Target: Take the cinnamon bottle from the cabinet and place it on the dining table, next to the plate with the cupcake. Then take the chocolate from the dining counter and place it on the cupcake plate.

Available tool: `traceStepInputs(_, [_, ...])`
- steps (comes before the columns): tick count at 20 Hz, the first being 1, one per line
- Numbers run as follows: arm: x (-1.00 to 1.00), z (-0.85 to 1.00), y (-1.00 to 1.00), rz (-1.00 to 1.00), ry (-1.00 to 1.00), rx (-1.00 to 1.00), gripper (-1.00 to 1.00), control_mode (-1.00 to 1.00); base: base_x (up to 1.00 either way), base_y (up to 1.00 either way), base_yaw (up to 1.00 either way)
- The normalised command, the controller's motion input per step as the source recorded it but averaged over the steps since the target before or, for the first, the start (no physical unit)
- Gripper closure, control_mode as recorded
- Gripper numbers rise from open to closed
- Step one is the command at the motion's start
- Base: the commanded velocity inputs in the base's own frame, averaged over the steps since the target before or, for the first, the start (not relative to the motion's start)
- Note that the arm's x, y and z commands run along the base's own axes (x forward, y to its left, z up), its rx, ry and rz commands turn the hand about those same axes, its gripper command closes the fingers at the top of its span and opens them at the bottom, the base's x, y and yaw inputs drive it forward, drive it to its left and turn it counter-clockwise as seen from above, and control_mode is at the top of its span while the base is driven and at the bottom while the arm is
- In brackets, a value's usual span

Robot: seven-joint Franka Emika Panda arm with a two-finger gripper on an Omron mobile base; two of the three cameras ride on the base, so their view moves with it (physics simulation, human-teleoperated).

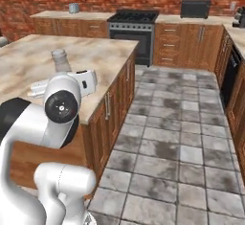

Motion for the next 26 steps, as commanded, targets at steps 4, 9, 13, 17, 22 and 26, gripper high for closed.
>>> traceStepInputs(4, [0.0,0.0,0.0,0.0,0.0,0.0,1.0,1.0,0.35,1.0,0.36])
traceStepInputs(9, [0.0,0.0,0.0,0.0,0.0,0.0,1.0,1.0,0.18,1.0,0.24])
traceStepInputs(13, [0.0,0.0,0.0,0.0,0.0,0.0,1.0,1.0,0.22,1.0,0.18])
traceStepInputs(17, [0.0,0.0,0.0,0.0,0.0,0.0,1.0,1.0,0.25,1.0,0.09])
traceStepInputs(22, [0.0,0.0,0.0,0.0,0.0,0.0,1.0,1.0,0.16,1.0,0.02])
traceStepInputs(26, [0.0,0.0,0.0,0.0,0.0,0.0,1.0,1.0,0.2,1.0,0.0])
